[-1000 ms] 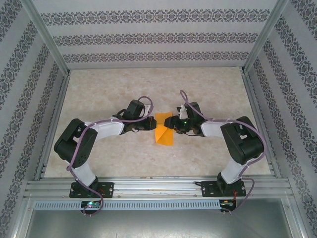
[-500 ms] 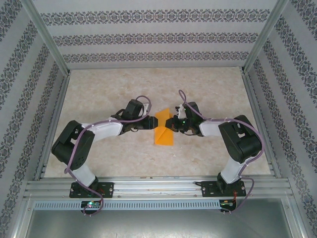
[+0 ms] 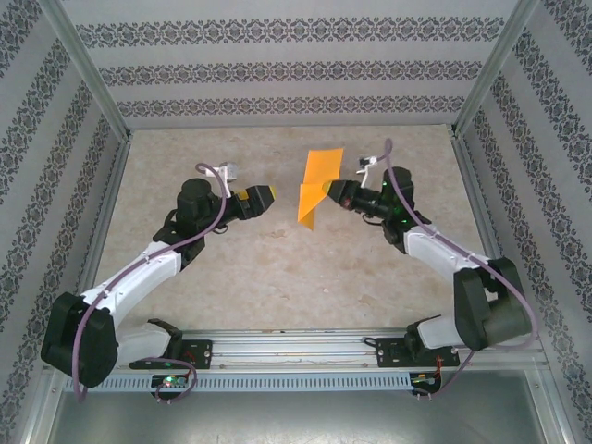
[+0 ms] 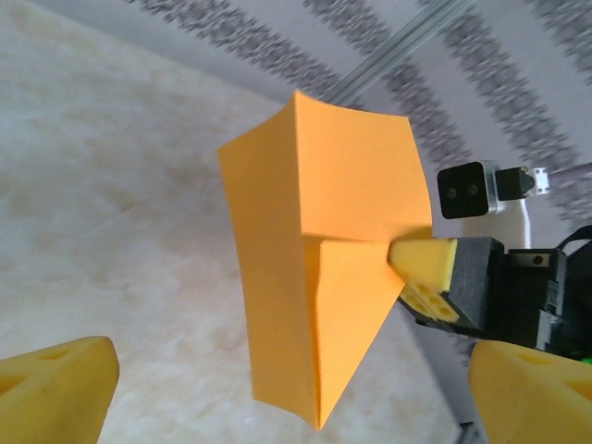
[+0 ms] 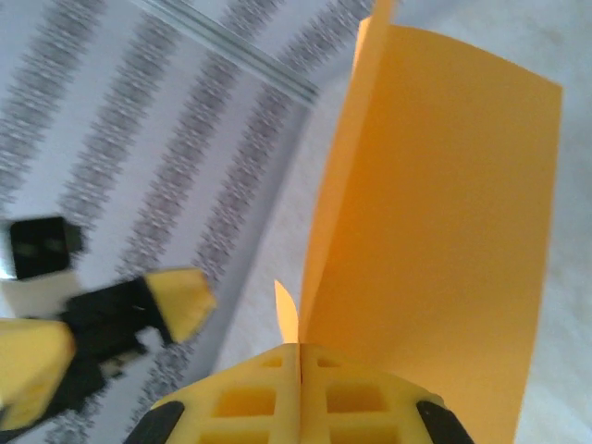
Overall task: Fold a paper plane with a square sheet of paper (fold left side to right side)
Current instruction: Turn over the paper at the center of the table.
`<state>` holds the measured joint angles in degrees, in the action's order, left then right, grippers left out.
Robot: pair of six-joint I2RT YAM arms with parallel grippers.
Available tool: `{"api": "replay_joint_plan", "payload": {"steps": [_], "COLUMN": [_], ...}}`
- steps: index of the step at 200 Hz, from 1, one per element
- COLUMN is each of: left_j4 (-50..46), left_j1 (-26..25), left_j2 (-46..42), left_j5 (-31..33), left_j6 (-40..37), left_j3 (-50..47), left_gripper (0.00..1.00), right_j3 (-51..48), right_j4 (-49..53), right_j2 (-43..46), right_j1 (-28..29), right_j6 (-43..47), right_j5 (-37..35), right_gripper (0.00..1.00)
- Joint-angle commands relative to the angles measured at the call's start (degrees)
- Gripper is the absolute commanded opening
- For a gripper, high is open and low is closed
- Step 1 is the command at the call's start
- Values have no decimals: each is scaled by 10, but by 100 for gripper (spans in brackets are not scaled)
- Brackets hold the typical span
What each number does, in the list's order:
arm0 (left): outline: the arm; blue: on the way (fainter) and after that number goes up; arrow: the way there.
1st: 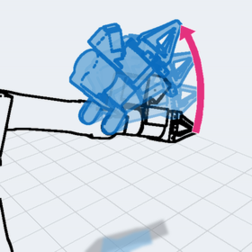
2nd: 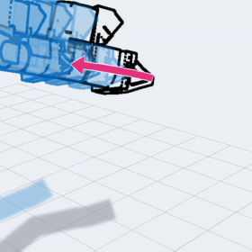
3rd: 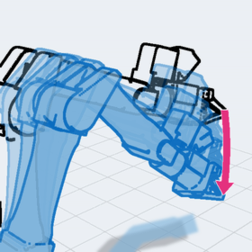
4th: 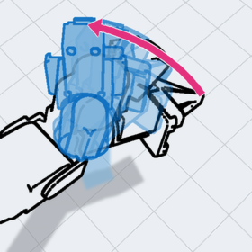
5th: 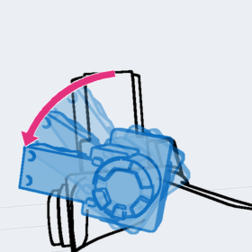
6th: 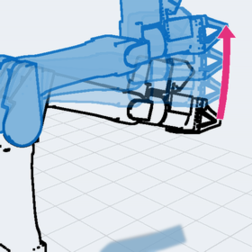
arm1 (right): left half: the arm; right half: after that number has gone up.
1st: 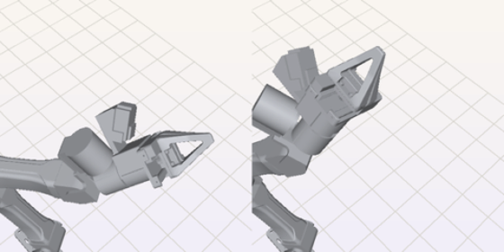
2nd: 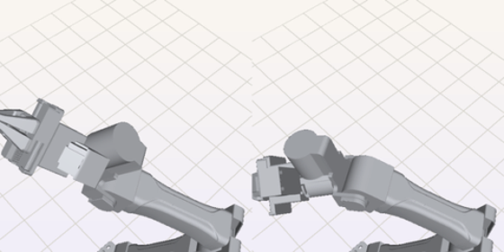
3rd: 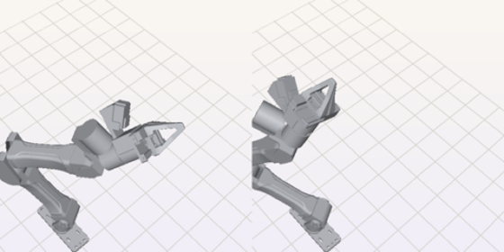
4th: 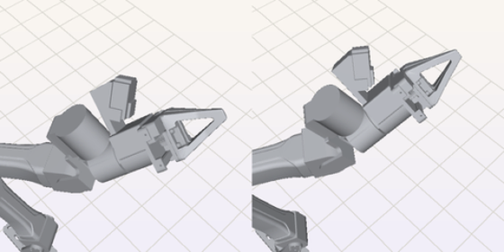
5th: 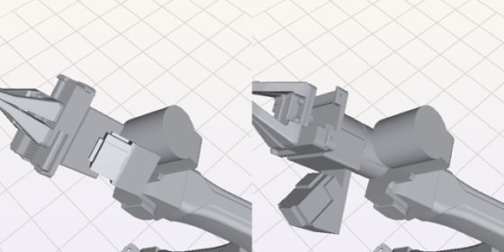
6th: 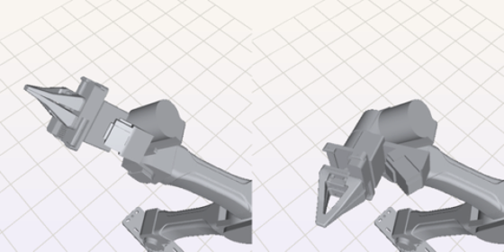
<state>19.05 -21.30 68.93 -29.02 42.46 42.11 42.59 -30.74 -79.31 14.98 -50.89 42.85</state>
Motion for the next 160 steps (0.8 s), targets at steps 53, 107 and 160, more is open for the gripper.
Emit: {"api": "replay_joint_plan", "payload": {"steps": [53,107,160], "left_j4": [298,337,333], "left_j1": [-10,-28,-30], "left_j2": [84,135,145], "left_j5": [-151,-175,-175], "left_j6": [205,239,240], "left_j3": [34,61,69], "left_gripper": [94,80,43], "right_j3": [50,53,44], "right_j4": [-192,-215,-216], "right_j2": [8,-13,-21], "right_j1": [15,45,47], "right_j6": [-121,-136,-136], "right_j5": [57,50,47], "right_gripper": [0,0,5]}}
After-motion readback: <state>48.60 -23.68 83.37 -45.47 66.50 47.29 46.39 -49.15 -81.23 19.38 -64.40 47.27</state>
